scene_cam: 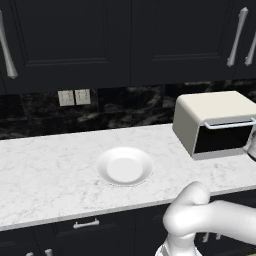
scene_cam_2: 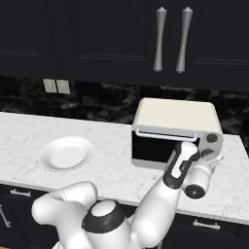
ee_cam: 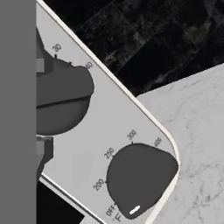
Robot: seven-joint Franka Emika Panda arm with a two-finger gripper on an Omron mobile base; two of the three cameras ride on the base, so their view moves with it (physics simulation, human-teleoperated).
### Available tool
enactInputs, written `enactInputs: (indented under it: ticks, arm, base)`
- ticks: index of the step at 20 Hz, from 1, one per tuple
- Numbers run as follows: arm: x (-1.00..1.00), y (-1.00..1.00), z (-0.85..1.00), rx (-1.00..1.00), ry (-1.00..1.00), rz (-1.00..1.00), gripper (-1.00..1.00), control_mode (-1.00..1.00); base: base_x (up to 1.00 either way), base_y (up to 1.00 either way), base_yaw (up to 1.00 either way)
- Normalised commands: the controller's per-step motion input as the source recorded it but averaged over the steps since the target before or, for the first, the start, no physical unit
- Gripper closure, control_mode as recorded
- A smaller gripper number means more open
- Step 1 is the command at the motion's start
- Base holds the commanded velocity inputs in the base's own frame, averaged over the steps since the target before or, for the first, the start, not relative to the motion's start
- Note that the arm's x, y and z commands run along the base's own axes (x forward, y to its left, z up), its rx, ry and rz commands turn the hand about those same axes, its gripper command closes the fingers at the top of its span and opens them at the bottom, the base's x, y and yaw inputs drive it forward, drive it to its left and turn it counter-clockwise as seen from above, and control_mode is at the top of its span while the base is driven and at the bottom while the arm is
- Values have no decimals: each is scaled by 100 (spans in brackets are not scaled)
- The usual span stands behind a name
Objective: Pick up the kebab skewer and baguette bread, and place them inside the toaster oven. Close the toaster oven door and start by setting the timer.
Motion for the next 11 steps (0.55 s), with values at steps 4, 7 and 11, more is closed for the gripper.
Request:
enactInputs:
  ticks: [4,7,11]
  arm:
    - [-10,0,8,46,-1,0,100,-100]
    - [-7,0,9,49,0,0,100,-100]
    - [-10,0,6,53,-1,0,100,-100]
  base:
    - [0,0,0]
    - [0,0,0]
    - [0,0,0]
